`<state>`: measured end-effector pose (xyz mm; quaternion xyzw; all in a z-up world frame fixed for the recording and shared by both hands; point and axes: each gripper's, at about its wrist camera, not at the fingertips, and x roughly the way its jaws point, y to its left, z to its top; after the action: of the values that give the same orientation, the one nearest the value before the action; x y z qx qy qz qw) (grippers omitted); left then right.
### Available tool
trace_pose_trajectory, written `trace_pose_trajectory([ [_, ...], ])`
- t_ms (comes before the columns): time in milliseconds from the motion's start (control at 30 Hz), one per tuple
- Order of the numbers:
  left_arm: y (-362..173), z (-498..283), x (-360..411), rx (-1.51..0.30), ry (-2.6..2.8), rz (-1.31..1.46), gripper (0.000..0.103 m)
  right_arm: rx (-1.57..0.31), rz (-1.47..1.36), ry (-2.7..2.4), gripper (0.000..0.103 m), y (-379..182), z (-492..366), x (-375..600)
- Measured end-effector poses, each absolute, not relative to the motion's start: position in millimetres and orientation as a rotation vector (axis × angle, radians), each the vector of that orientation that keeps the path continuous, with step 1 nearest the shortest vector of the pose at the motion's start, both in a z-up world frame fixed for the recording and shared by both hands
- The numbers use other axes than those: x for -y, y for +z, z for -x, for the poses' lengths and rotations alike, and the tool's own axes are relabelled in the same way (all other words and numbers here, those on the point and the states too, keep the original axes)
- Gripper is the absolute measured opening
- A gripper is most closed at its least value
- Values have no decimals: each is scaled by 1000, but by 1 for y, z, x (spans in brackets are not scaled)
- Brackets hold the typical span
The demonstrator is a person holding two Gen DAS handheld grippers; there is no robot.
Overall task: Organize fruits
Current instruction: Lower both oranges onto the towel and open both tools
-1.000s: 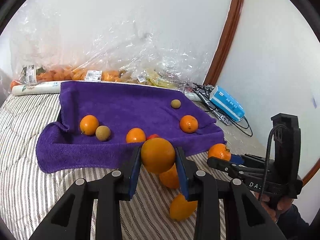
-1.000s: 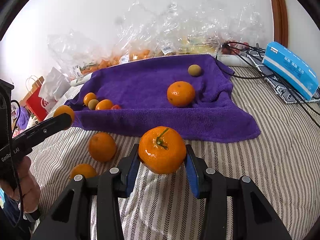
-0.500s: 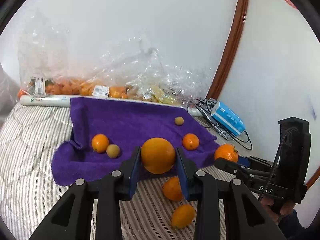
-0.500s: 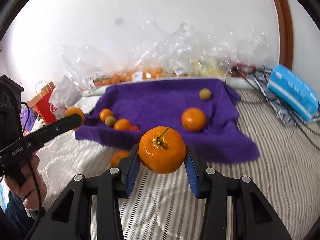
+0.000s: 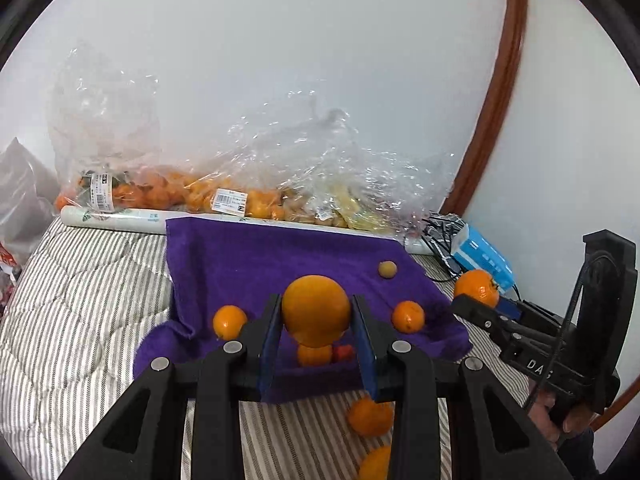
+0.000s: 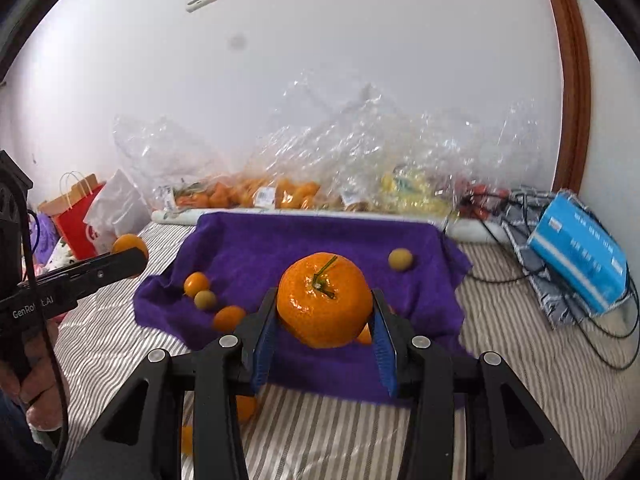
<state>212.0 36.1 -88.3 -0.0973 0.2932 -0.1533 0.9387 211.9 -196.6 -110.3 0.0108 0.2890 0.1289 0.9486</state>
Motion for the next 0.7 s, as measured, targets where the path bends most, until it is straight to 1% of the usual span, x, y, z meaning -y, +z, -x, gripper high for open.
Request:
trace_pose_trajectory([
  [400,-88,-253,-36,-599,-242,214,32,-543,-26,276,43,-94,-244,186],
  [700,-122,-267,-29,-650,-224,202,32,-618,-30,320,43,-131,-261,182],
])
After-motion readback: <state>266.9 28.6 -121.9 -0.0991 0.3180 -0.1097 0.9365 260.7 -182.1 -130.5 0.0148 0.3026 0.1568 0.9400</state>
